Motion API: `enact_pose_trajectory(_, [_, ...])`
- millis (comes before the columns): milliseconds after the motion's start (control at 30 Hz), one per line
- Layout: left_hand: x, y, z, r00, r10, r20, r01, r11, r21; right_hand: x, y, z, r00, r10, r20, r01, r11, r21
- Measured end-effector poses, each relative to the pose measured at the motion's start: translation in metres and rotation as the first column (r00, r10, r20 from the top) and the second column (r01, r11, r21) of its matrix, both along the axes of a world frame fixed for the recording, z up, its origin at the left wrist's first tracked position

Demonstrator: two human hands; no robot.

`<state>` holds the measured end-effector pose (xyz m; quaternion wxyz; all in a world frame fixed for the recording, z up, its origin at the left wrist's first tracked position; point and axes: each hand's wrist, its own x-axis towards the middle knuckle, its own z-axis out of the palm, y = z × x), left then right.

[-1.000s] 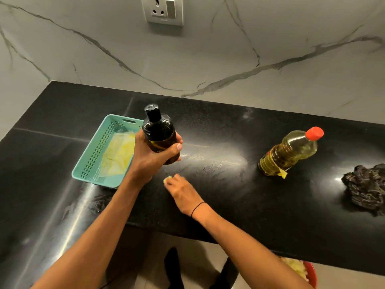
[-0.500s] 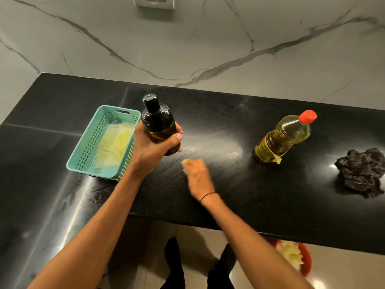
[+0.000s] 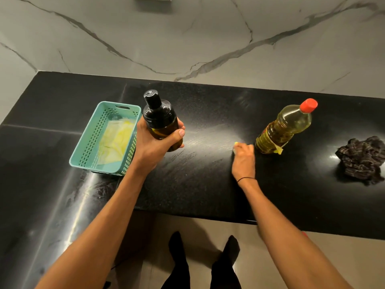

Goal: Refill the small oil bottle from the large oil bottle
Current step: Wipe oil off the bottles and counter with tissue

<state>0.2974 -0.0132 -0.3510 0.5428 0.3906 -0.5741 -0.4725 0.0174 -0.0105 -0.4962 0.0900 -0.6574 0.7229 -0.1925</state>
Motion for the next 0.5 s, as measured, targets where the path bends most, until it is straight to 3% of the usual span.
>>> enact_pose_trajectory(100, [-0.008,-0.003,0.001,0.999,-0.006,-0.033,0.007,1.0,0.016,0.069,0.036,-0.007,0.949,0.311,0.044,-0.313,0.949,0.026])
enact_pose_trajectory(200, [-0.015,-0.007,0.002,1.0,-0.015,-0.023,0.016,1.0,0.024,0.122,0.085,-0.015,0.654,0.757,-0.019,-0.757,0.654,0.015])
enact_pose_trajectory(267, [-0.016,-0.009,0.002,0.999,-0.034,0.003,0.034,0.999,0.017,0.114,0.094,-0.019,0.524,0.85,-0.059,-0.851,0.525,0.018])
enact_pose_trajectory(300, [-0.016,-0.01,0.002,0.999,-0.036,0.005,0.036,0.999,0.018,0.099,0.089,-0.02,0.53,0.841,-0.106,-0.847,0.532,-0.014])
enact_pose_trajectory(367, [-0.016,-0.011,0.001,1.0,-0.025,-0.004,0.025,0.999,0.026,0.06,0.071,-0.018,0.672,0.724,-0.153,-0.737,0.675,-0.046])
enact_pose_trajectory(433, [-0.015,-0.012,-0.001,1.0,-0.014,-0.006,0.014,0.999,0.031,0.008,0.05,-0.016,0.878,0.47,-0.093,-0.475,0.878,-0.052])
enact_pose_trajectory(500, [-0.015,-0.013,-0.004,1.0,-0.011,-0.001,0.011,0.999,0.036,-0.031,0.037,-0.011,0.988,0.148,-0.037,-0.149,0.989,-0.004])
